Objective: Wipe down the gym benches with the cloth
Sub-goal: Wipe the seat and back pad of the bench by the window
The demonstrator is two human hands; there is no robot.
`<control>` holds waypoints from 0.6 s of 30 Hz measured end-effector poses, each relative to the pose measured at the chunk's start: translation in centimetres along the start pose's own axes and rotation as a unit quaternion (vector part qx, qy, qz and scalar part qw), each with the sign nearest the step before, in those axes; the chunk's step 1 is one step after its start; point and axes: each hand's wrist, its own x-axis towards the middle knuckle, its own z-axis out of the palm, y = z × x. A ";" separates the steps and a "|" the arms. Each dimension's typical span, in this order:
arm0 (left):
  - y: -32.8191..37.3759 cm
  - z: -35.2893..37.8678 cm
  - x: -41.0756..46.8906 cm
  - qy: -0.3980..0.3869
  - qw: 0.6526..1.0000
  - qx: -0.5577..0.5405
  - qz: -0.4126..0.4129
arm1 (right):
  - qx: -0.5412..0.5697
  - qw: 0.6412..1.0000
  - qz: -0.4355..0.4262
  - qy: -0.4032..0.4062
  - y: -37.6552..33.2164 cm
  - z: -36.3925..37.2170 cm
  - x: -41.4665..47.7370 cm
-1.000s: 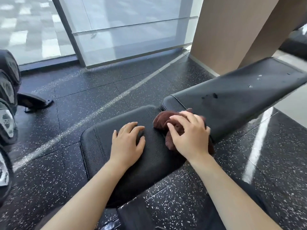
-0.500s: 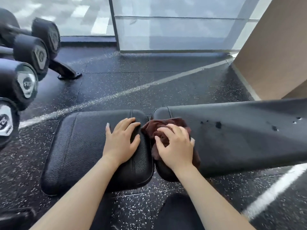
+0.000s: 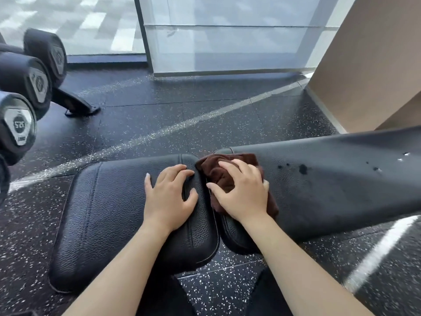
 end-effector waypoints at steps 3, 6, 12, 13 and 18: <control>-0.2 -0.2 0.1 -0.010 1.000 -0.002 0.005 | -0.007 1.000 0.029 -0.011 -1.1 0.5 2.6; -0.1 -0.4 0.0 -0.026 1.000 -0.003 0.006 | -0.006 0.998 0.052 -0.037 -2.0 0.5 4.1; 0.0 -0.3 1.0 -0.034 0.999 -0.010 0.008 | 0.012 0.999 0.034 0.012 -0.5 -0.5 -0.3; 0.1 -0.1 1.9 -0.035 0.999 -0.010 0.021 | 0.012 0.999 0.036 0.019 -0.4 -0.4 -0.1; 0.1 1.2 5.4 0.002 1.000 0.004 -0.004 | -0.002 0.999 0.047 -0.018 -1.2 0.6 4.9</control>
